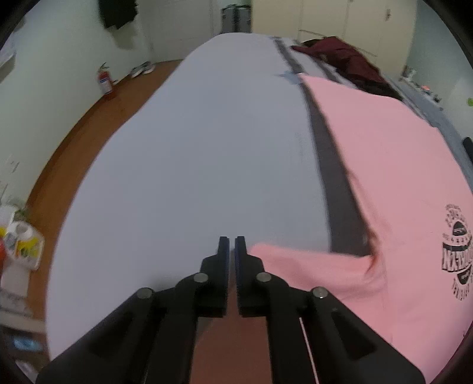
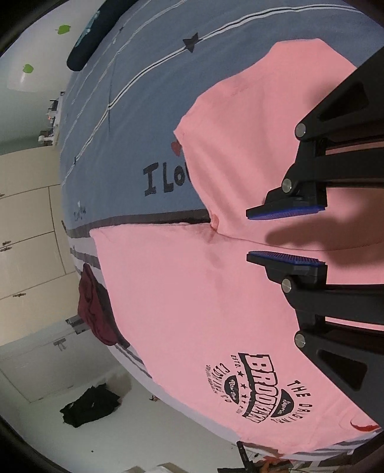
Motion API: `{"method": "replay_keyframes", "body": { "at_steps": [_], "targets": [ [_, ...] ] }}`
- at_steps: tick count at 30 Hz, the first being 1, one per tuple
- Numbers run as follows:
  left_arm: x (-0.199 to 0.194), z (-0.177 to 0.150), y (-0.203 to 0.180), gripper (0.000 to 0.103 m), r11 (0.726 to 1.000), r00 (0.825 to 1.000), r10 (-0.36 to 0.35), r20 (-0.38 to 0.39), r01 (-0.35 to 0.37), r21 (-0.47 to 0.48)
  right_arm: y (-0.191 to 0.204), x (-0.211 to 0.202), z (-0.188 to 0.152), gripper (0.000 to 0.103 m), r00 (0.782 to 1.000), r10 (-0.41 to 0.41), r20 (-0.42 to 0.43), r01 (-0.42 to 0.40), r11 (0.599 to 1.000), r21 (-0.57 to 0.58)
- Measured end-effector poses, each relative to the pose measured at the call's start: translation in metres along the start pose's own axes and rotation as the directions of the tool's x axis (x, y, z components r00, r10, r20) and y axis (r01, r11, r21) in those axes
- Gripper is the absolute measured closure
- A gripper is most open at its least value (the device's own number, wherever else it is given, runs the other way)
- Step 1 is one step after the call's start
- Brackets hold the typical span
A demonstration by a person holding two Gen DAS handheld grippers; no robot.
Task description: Fold clothes
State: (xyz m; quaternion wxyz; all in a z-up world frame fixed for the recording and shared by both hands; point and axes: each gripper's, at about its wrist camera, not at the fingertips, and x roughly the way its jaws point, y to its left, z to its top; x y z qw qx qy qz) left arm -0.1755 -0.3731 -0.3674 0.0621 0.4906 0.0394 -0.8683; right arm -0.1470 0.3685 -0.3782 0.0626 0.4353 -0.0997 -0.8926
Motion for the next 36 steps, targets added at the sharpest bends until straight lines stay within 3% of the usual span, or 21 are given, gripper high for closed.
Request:
{"method": "replay_keyframes", "body": {
  "at_steps": [3,6,12,19,23,24,25,28,32,34,36],
  "targets": [
    [-0.019,-0.016,0.028,0.070,0.997,1.000,0.023,0.013,-0.022,-0.075,0.002,0.000,-0.002,0.083,1.000,0.010,-0.002,-0.010,1.000,-0.002],
    [-0.046,-0.046,0.052,0.068,0.990,0.999,0.009,0.037,-0.004,-0.139,0.005,-0.002,-0.004,0.083,1.000,0.023,0.003,-0.023,1.000,-0.005],
    [-0.061,-0.106,0.077,0.068,0.975,0.997,-0.060,-0.047,0.049,-0.215,0.009,-0.008,-0.007,0.083,0.999,0.053,0.003,-0.053,0.999,-0.005],
    [-0.060,-0.125,0.079,0.068,0.950,0.986,-0.153,-0.060,0.130,-0.283,0.021,-0.014,-0.012,0.083,0.998,0.070,-0.002,-0.070,0.997,-0.022],
    [-0.061,-0.129,0.067,0.072,0.964,0.988,-0.142,-0.060,0.124,-0.236,0.022,-0.017,-0.016,0.083,0.997,0.073,-0.007,-0.073,0.997,-0.022],
    [-0.061,-0.130,0.064,0.095,0.970,0.990,-0.128,-0.059,0.113,-0.215,0.021,-0.017,-0.017,0.083,0.997,0.072,-0.011,-0.072,0.997,-0.020],
    [-0.060,-0.130,0.063,0.100,0.972,0.990,-0.128,-0.058,0.114,-0.204,0.020,-0.016,-0.018,0.083,0.997,0.070,-0.016,-0.070,0.997,-0.018],
    [-0.063,-0.126,0.065,0.100,0.978,0.994,-0.105,-0.033,0.097,-0.183,0.018,-0.013,-0.022,0.083,0.997,0.064,-0.037,-0.065,0.998,-0.009],
    [-0.094,-0.111,0.069,0.099,0.988,0.993,-0.089,0.081,0.098,-0.118,0.018,-0.015,-0.025,0.083,0.997,0.056,-0.052,-0.057,0.998,-0.015],
    [-0.092,-0.113,0.067,0.095,0.996,0.997,-0.058,0.050,0.061,-0.065,0.018,-0.016,-0.027,0.083,0.997,0.053,-0.058,-0.054,0.998,-0.021],
    [-0.078,-0.123,0.073,0.093,0.998,0.998,0.055,-0.033,-0.057,-0.035,0.018,-0.016,-0.028,0.083,0.997,0.051,-0.065,-0.052,0.998,-0.022]
  ]
}}
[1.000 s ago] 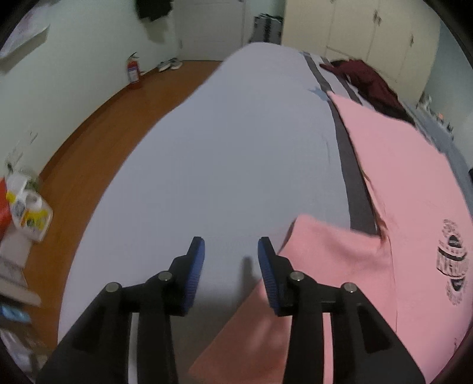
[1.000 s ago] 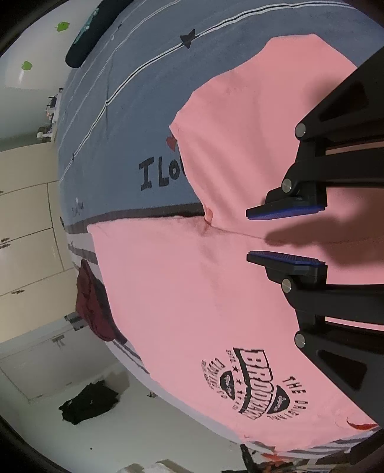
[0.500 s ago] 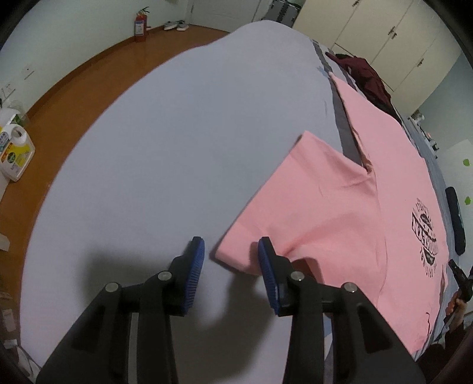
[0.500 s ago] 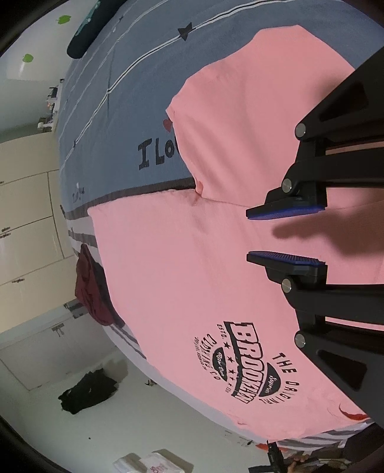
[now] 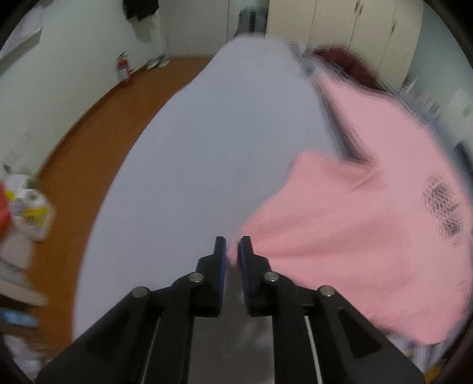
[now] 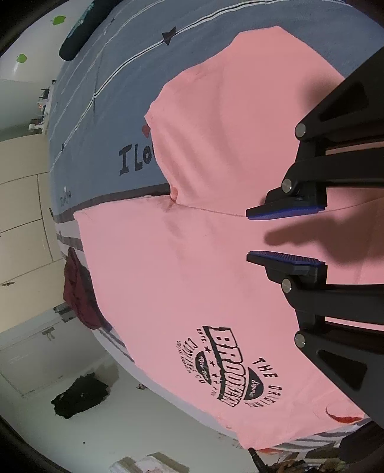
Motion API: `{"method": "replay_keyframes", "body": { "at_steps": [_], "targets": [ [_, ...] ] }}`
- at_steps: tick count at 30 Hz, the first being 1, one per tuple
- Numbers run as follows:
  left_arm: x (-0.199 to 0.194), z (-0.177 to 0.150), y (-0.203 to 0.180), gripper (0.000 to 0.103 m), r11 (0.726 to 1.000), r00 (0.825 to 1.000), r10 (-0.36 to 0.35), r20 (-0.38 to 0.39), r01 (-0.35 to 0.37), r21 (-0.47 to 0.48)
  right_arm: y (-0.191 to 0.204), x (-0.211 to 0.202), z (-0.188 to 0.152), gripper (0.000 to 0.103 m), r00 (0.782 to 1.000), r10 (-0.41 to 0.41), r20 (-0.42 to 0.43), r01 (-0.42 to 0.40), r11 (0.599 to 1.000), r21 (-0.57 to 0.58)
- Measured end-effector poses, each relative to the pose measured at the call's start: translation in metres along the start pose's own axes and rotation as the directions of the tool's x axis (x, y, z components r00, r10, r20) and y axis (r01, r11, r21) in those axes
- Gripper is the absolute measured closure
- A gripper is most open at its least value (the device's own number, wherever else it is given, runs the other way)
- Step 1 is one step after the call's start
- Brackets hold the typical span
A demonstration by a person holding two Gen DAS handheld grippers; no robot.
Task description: Fold clothes
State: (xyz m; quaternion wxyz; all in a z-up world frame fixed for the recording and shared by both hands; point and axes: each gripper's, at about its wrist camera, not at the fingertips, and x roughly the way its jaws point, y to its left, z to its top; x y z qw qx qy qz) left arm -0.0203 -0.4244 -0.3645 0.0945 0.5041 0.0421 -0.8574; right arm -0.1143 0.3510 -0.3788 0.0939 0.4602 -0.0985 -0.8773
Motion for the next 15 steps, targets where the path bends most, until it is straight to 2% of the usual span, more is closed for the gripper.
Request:
{"method": "replay_keyframes", "body": {
  "at_steps": [1,3,6,10,12,15],
  "targets": [
    [0.006,-0.004,0.006,0.093,0.999,0.999,0.035,-0.032,-0.035,-0.018,0.000,0.000,-0.001,0.083,1.000,0.001,-0.003,-0.001,1.000,0.001],
    [0.011,-0.009,0.025,0.093,0.991,0.997,0.046,-0.061,-0.054,-0.123,0.001,0.001,-0.003,0.083,1.000,0.003,-0.011,-0.003,1.000,0.003],
    [-0.010,-0.016,0.031,0.093,0.980,1.000,-0.005,0.018,0.009,-0.200,0.004,0.001,-0.005,0.083,1.000,0.010,-0.018,-0.010,1.000,-0.005],
    [-0.034,-0.015,-0.017,0.093,0.992,0.990,-0.100,0.094,0.107,-0.066,0.012,-0.001,-0.005,0.083,0.999,0.032,-0.007,-0.032,0.999,-0.020],
    [-0.035,-0.009,-0.049,0.093,0.988,0.983,-0.157,0.095,0.157,0.000,0.016,-0.002,-0.005,0.083,0.999,0.045,0.000,-0.045,0.999,-0.021],
    [-0.020,-0.003,-0.098,0.093,0.985,0.988,-0.142,0.061,0.135,0.103,0.023,-0.001,-0.006,0.083,0.998,0.069,0.002,-0.069,0.998,-0.013]
  ]
}}
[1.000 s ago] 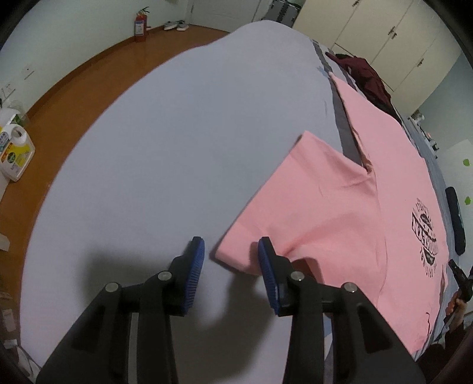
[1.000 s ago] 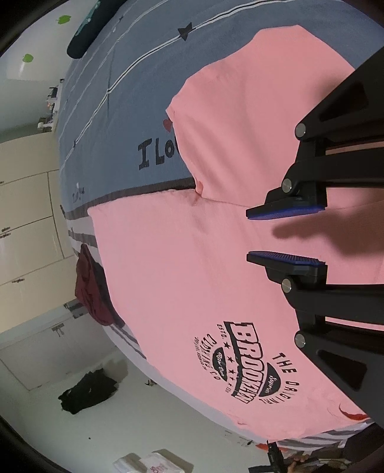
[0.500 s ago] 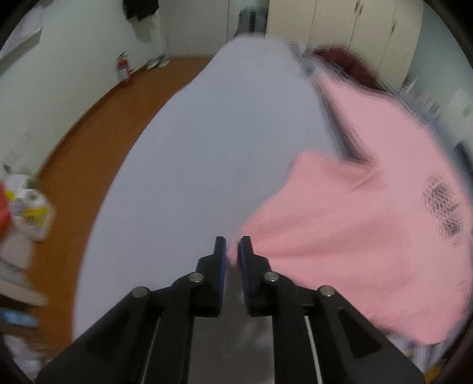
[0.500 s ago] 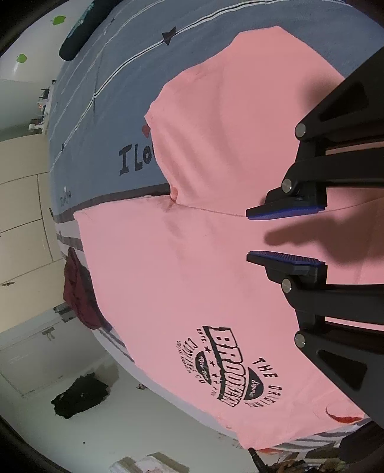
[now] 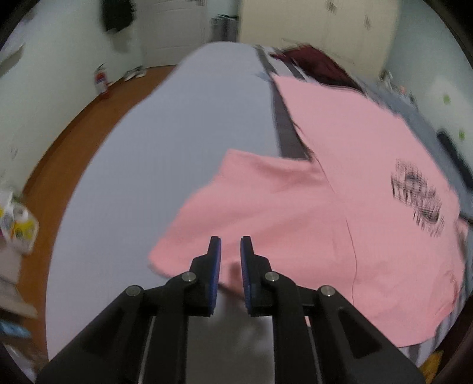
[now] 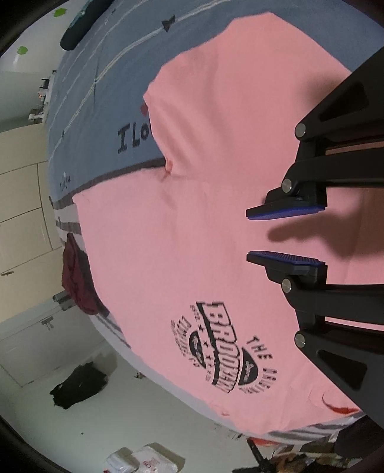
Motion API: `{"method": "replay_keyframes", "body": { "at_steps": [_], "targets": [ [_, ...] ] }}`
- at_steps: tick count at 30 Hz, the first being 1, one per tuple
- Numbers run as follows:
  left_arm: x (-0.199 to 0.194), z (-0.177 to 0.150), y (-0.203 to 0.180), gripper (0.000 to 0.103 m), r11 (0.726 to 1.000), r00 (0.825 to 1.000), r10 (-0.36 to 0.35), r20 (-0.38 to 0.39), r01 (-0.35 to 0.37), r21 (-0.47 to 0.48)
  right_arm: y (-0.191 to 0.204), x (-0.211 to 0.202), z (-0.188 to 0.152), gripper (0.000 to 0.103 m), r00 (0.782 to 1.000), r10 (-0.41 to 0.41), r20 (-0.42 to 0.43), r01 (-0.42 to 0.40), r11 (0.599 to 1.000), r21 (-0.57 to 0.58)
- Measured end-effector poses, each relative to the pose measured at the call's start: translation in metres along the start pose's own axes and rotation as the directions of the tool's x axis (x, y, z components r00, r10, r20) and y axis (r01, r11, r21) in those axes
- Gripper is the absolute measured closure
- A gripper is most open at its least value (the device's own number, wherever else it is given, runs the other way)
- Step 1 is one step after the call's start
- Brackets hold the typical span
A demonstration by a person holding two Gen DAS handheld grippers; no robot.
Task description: Fold clothes
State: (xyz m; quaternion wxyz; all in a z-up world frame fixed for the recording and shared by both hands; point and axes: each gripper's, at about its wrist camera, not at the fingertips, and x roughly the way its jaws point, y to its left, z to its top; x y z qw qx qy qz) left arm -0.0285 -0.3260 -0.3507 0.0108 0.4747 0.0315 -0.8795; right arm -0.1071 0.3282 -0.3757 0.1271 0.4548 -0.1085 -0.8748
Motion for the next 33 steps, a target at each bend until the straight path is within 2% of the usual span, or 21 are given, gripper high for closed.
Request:
{"method": "replay_keyframes", "body": {
  "at_steps": [4,6,9,11,14,15,18,21,23,25,27,31,33],
  "targets": [
    [0.020,-0.012,0.007,0.093,0.999,0.995,0.042,-0.090,-0.041,0.012,0.010,0.002,-0.004,0.083,1.000,0.017,-0.007,-0.018,1.000,-0.012],
    [0.016,-0.032,0.022,0.093,0.996,0.992,0.084,-0.099,-0.083,0.014,0.014,0.001,-0.008,0.083,1.000,0.026,-0.010,-0.026,0.999,-0.024],
    [0.006,-0.051,0.053,0.093,0.987,0.985,0.145,-0.089,-0.150,-0.054,0.015,0.001,-0.012,0.083,0.999,0.026,-0.019,-0.027,0.999,-0.038],
    [-0.003,-0.055,0.067,0.093,0.980,0.984,0.158,-0.077,-0.166,-0.111,0.014,0.002,-0.014,0.083,0.999,0.022,-0.028,-0.023,0.999,-0.042],
    [-0.026,-0.047,0.059,0.093,0.982,0.986,0.163,0.023,-0.160,-0.102,0.014,0.002,-0.015,0.083,0.999,0.021,-0.030,-0.022,0.999,-0.043],
    [-0.033,-0.042,0.049,0.093,0.986,0.987,0.148,0.069,-0.141,-0.086,0.015,0.001,-0.015,0.083,0.999,0.024,-0.026,-0.025,0.999,-0.041],
    [-0.037,-0.028,0.017,0.093,0.999,0.993,0.013,0.118,-0.009,-0.035,0.018,-0.001,-0.014,0.083,0.999,0.035,-0.014,-0.035,0.999,-0.037],
    [-0.016,-0.021,-0.030,0.093,0.994,0.995,-0.070,0.073,0.063,0.094,0.023,-0.002,-0.014,0.083,0.998,0.055,-0.002,-0.055,0.998,-0.032],
    [-0.001,-0.022,-0.048,0.093,0.986,0.994,-0.103,0.031,0.098,0.133,0.026,-0.001,-0.015,0.083,0.998,0.065,0.001,-0.065,0.997,-0.033],
    [0.007,-0.027,-0.043,0.093,0.989,0.995,-0.095,-0.017,0.096,0.113,0.030,0.000,-0.016,0.083,0.997,0.071,-0.001,-0.071,0.997,-0.037],
    [0.015,-0.032,-0.023,0.093,0.996,0.997,-0.070,-0.033,0.072,0.053,0.033,0.002,-0.016,0.083,0.997,0.073,-0.003,-0.073,0.996,-0.043],
    [0.015,-0.037,0.032,0.093,0.997,0.999,0.033,-0.019,-0.034,-0.064,0.031,0.004,-0.016,0.083,0.998,0.069,-0.005,-0.070,0.996,-0.048],
    [0.012,-0.039,0.057,0.096,0.992,0.996,0.090,-0.019,-0.092,-0.089,0.028,0.005,-0.016,0.083,0.998,0.066,-0.008,-0.067,0.997,-0.045]
  ]
}}
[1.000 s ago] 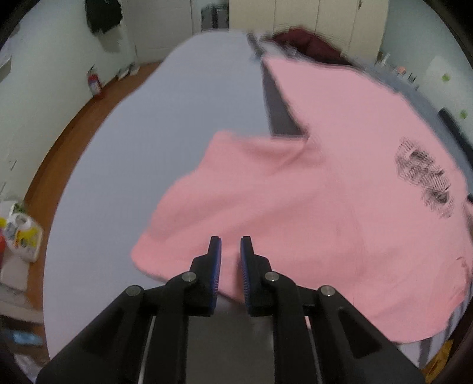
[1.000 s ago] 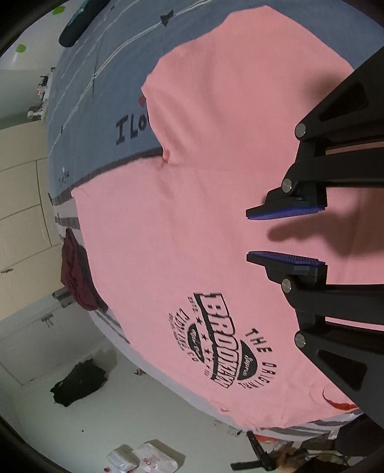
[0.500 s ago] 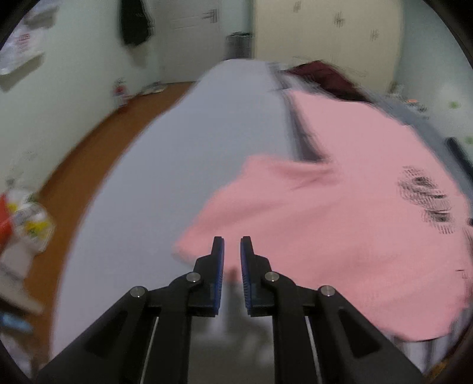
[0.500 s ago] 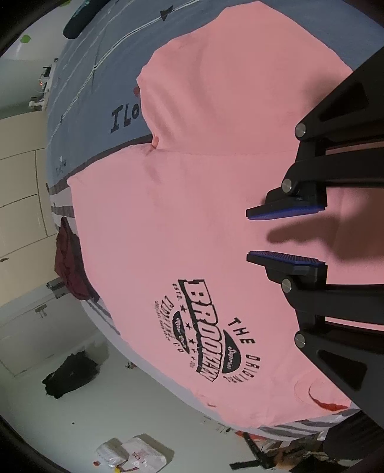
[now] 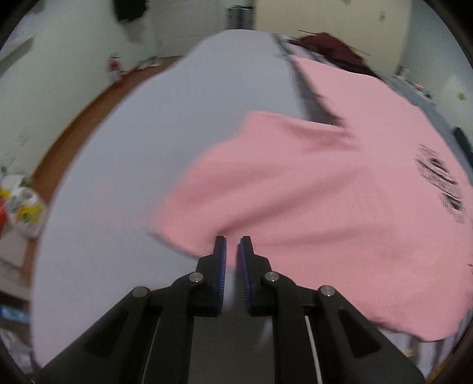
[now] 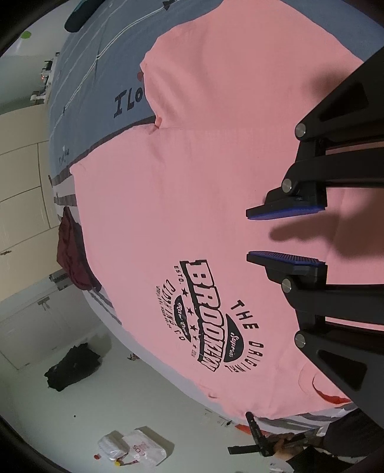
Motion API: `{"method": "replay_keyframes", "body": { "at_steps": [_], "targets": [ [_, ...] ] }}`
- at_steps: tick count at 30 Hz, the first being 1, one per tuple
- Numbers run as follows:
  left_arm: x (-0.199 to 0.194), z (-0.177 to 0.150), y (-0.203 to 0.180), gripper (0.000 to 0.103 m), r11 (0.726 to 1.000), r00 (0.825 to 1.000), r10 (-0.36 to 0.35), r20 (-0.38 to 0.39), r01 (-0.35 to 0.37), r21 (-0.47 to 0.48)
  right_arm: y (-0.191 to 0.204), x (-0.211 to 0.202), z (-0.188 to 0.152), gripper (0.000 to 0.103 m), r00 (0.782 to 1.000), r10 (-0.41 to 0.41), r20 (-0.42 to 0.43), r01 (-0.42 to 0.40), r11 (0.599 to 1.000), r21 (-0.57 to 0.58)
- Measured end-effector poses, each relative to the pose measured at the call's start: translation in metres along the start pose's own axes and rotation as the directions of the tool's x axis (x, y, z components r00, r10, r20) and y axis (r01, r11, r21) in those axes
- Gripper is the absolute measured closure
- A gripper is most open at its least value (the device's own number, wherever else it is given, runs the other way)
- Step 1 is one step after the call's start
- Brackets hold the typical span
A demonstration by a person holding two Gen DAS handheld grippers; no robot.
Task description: Fold clothes
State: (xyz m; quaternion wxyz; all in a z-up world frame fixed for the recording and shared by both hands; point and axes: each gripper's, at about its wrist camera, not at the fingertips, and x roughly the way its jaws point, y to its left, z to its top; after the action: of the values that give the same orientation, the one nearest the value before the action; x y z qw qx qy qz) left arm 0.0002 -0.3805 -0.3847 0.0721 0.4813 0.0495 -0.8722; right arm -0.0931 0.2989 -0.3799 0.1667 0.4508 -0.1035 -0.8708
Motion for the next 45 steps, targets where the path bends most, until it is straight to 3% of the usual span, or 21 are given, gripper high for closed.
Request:
{"method": "replay_keyframes", "body": {
  "at_steps": [1,4,5,7,9,13,17,20,23,24,26,29,33,35,39,41,45],
  "targets": [
    [-0.001,0.002,0.005,0.098,1.000,1.000,0.002,-0.001,-0.002,-0.010,-0.001,0.000,0.000,0.083,1.000,-0.003,-0.001,0.003,1.000,0.003],
    [-0.016,0.004,0.011,0.097,0.995,0.995,0.097,0.026,-0.096,-0.037,-0.006,0.000,0.000,0.083,1.000,-0.005,0.001,0.005,1.000,0.017],
    [-0.025,0.005,0.017,0.097,0.994,0.994,0.095,0.050,-0.092,-0.058,-0.008,0.000,0.000,0.083,1.000,-0.004,0.003,0.004,1.000,0.020],
    [-0.038,0.015,0.009,0.097,0.996,0.993,0.060,0.107,-0.051,-0.078,-0.008,0.000,0.001,0.083,1.000,-0.004,0.006,0.004,1.000,0.020],
    [-0.036,0.025,-0.012,0.097,1.000,0.991,-0.007,0.131,0.011,-0.029,-0.007,0.000,0.002,0.083,1.000,-0.003,0.008,0.003,1.000,0.012],
    [-0.015,0.039,-0.056,0.097,0.993,0.993,-0.093,0.073,0.087,0.084,-0.005,0.001,0.004,0.083,1.000,-0.001,0.022,0.001,1.000,0.007],
    [0.023,0.047,-0.065,0.097,0.995,1.000,-0.014,0.005,0.013,0.096,-0.003,0.000,0.005,0.083,0.999,-0.001,0.042,0.000,1.000,0.008],
    [0.034,0.060,-0.031,0.101,1.000,1.000,0.021,0.019,-0.020,-0.005,-0.003,-0.001,0.006,0.083,0.999,-0.015,0.044,0.015,1.000,-0.003],
    [0.031,0.065,-0.003,0.101,0.986,0.987,0.158,0.025,-0.157,-0.048,-0.008,0.000,0.006,0.083,0.999,-0.023,0.043,0.023,1.000,0.001],
    [0.028,0.067,0.004,0.101,0.983,0.985,0.169,0.025,-0.167,-0.073,-0.010,0.000,0.006,0.083,0.999,-0.024,0.043,0.024,1.000,0.006],
    [0.015,0.073,0.000,0.101,0.987,0.988,0.135,0.071,-0.128,-0.100,-0.014,0.001,0.006,0.083,0.999,-0.024,0.044,0.023,1.000,0.019],
    [-0.001,0.080,-0.039,0.101,1.000,0.987,0.014,0.158,-0.015,0.007,-0.016,0.002,0.007,0.083,0.998,-0.023,0.052,0.022,0.999,0.023],
    [0.011,0.092,-0.100,0.101,0.977,0.977,-0.187,0.105,0.174,0.126,-0.012,0.003,0.009,0.083,0.997,-0.016,0.070,0.015,1.000,0.017],
    [0.024,0.090,-0.117,0.101,0.963,0.970,-0.233,0.067,0.221,0.154,-0.009,0.003,0.011,0.083,0.997,-0.014,0.076,0.013,1.000,0.014],
    [0.058,0.103,-0.124,0.100,0.972,0.989,-0.149,-0.008,0.148,0.182,-0.006,0.002,0.013,0.083,0.996,-0.020,0.082,0.020,1.000,0.002],
    [0.067,0.111,-0.108,0.100,0.983,0.990,-0.139,0.004,0.137,0.122,-0.007,0.002,0.014,0.083,0.996,-0.025,0.080,0.025,1.000,-0.001],
    [0.076,0.125,-0.055,0.101,1.000,1.000,-0.018,0.017,0.018,-0.014,-0.015,0.001,0.014,0.083,0.997,-0.040,0.072,0.039,0.999,0.013]
  ]
}}
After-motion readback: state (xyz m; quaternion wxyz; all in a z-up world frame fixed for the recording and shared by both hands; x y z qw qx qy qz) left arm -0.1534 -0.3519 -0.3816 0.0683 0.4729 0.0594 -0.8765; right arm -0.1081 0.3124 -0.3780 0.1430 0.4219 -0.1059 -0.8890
